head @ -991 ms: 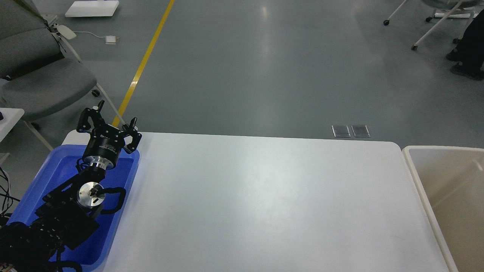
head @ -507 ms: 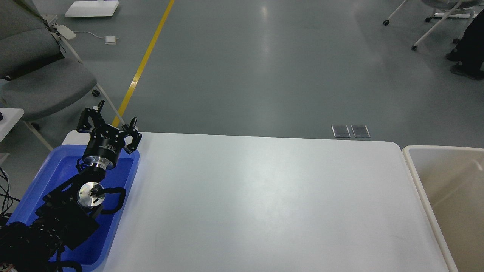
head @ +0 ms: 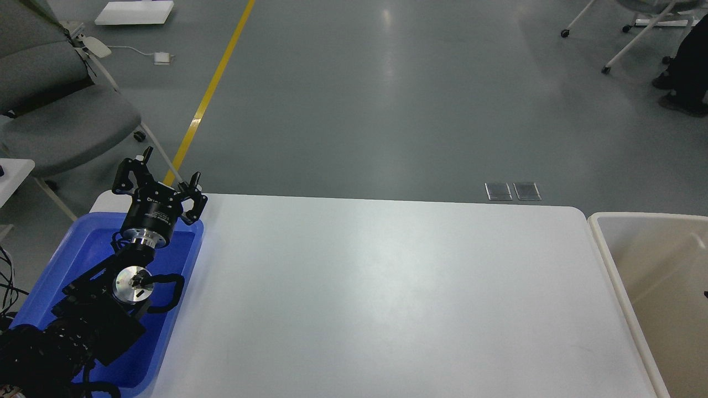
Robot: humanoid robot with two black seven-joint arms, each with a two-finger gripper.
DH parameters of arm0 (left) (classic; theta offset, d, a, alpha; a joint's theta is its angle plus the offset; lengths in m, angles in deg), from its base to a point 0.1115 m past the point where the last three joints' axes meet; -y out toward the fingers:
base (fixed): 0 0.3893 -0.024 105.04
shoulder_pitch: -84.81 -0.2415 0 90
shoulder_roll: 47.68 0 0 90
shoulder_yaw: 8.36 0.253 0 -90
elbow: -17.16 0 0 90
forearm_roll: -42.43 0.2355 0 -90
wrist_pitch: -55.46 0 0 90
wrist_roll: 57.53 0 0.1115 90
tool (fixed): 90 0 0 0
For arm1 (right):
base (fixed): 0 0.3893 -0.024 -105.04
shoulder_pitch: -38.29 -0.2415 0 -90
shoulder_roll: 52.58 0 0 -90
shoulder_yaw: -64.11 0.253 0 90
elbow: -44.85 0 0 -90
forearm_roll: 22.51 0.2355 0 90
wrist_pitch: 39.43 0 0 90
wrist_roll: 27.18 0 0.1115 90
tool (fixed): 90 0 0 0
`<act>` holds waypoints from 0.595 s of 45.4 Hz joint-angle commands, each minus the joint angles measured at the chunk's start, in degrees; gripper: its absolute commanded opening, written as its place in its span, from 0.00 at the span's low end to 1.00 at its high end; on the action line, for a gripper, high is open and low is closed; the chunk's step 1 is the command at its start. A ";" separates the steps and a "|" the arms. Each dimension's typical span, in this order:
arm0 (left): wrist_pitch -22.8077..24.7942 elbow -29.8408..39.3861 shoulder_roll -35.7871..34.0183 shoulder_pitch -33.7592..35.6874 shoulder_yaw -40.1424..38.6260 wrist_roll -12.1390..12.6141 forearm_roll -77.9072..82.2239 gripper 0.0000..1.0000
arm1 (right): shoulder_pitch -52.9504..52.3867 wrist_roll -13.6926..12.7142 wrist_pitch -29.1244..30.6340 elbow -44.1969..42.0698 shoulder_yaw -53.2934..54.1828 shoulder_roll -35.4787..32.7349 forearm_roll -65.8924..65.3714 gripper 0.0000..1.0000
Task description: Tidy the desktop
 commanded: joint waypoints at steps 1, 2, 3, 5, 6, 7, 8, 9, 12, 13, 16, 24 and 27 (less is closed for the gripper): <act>-0.09 0.00 -0.04 0.00 0.00 0.00 0.00 1.00 | 1.26 1.08 2.82 23.19 16.19 -11.44 0.61 1.00; 0.00 0.00 -0.04 0.00 0.00 0.00 0.00 1.00 | 2.05 1.69 2.82 26.18 18.29 -12.23 0.61 1.00; -0.09 0.00 -0.04 0.00 0.00 0.00 0.00 1.00 | 3.19 2.39 2.82 28.91 20.49 -12.93 0.44 1.00; 0.00 0.00 0.05 0.00 0.00 0.00 0.00 1.00 | 5.21 3.71 2.56 33.39 24.54 -13.99 -0.53 1.00; 0.00 0.00 0.05 0.00 0.00 0.00 0.00 1.00 | 6.09 4.16 2.38 35.33 26.30 -14.17 -0.70 1.00; 0.00 0.00 -0.04 0.00 0.00 0.00 0.00 1.00 | 6.97 4.51 2.29 37.18 28.05 -14.26 -0.79 1.00; 0.00 0.00 -0.04 0.00 0.00 0.09 0.00 1.00 | 7.76 4.77 2.20 38.85 29.46 -14.26 -1.06 1.00; -0.09 0.00 -0.04 0.00 0.00 0.00 0.00 1.00 | 8.47 5.21 2.03 40.26 30.87 -14.17 -1.67 1.00; 0.00 0.00 -0.04 0.00 0.00 0.00 0.00 1.00 | 10.31 7.32 1.59 43.78 34.13 -13.65 -3.42 1.00; 0.00 0.00 0.05 0.00 0.00 0.00 0.00 1.00 | 10.93 8.28 1.24 44.83 35.01 -13.29 -3.95 1.00; 0.00 0.00 0.05 0.00 0.00 0.00 0.00 1.00 | 12.86 11.09 -0.16 46.95 36.94 -11.36 -5.80 1.00; 0.00 0.00 0.05 0.00 0.00 0.00 0.00 1.00 | 14.80 14.09 -3.86 47.13 41.60 -3.19 -8.08 1.00; 0.00 0.00 0.05 0.00 0.00 0.09 0.00 1.00 | 14.98 15.23 -4.65 46.95 42.22 0.06 -9.93 1.00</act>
